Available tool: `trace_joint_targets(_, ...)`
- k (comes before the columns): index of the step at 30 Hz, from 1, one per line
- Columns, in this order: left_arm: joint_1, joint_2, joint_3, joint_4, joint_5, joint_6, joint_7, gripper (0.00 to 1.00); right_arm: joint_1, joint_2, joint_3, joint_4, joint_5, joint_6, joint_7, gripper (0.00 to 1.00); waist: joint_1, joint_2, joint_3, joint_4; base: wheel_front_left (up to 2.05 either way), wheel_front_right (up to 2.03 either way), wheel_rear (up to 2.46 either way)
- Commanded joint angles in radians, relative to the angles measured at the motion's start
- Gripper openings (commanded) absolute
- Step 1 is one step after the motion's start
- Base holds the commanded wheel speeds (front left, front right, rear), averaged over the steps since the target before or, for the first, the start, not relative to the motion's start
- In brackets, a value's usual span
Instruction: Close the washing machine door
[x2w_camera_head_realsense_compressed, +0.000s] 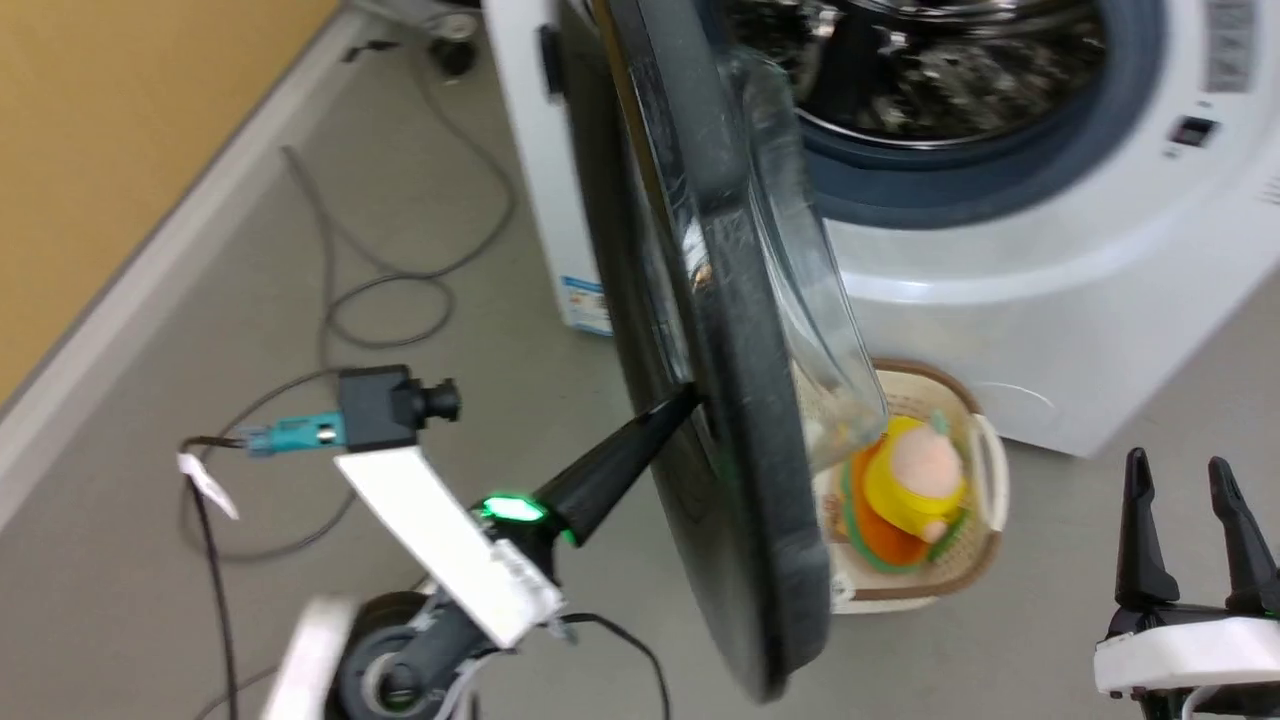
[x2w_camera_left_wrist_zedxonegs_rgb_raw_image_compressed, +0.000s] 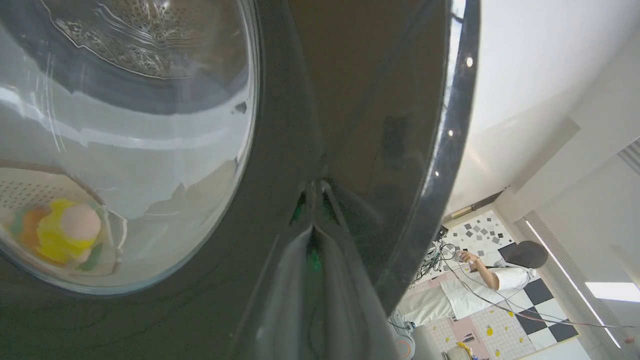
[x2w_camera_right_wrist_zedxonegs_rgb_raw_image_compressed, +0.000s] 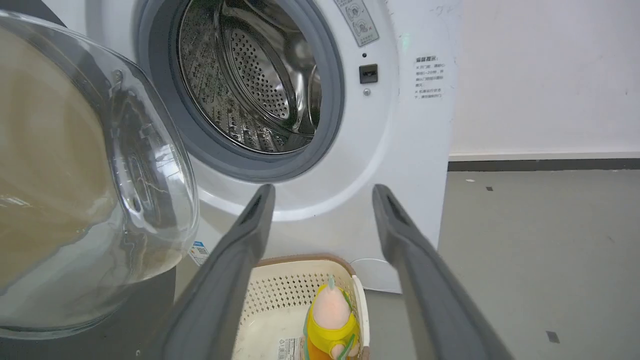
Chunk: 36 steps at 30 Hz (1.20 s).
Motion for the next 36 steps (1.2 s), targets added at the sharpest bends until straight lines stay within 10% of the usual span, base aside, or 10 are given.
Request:
trace_joint_targets(1, -0.027, -0.001, -0.037, 0.015, 0.016, -0.005, -0.046, 0.0, -0.016, 0.002, 0.004, 0.001, 0.011, 0.001, -0.005, 1.0, 0.0001, 0.0, 0.002, -0.054, 0.0, 0.0, 0.0)
trace_joint_targets(23, -0.175, 0.194, -0.453, 0.358, 0.129, -0.005, -0.688, 0.0, 0.0, 0.002, 0.048, 0.026, 0.026, 0.001, -0.005, 1.0, 0.0001, 0.0, -0.051, -0.18, 0.0, 0.0, 0.0)
trace_joint_targets(30, -0.219, 0.273, -0.355, 0.446, 0.383, 0.039, -0.798, 0.0, 0.006, 0.002, 0.025, -0.014, 0.044, 0.001, -0.005, 1.0, 0.0001, 0.0, -0.084, -0.162, 0.0, 0.0, 0.0)
trace_joint_targets(32, -0.206, 0.25, -0.23, 0.423, 0.506, 0.107, -0.799, 0.99, 0.002, 0.002, 0.017, -0.03, 0.041, 0.001, -0.005, 1.0, 0.0001, 0.0, -0.088, -0.157, 0.0, 0.0, 0.0)
trace_joint_targets(36, -0.149, 0.228, -0.062, 0.341, 0.796, 0.23, -0.8, 1.0, -0.018, 0.002, 0.004, -0.064, 0.029, 0.001, -0.005, 1.0, 0.0001, 0.0, -0.09, -0.149, 0.0, 0.0, 0.0)
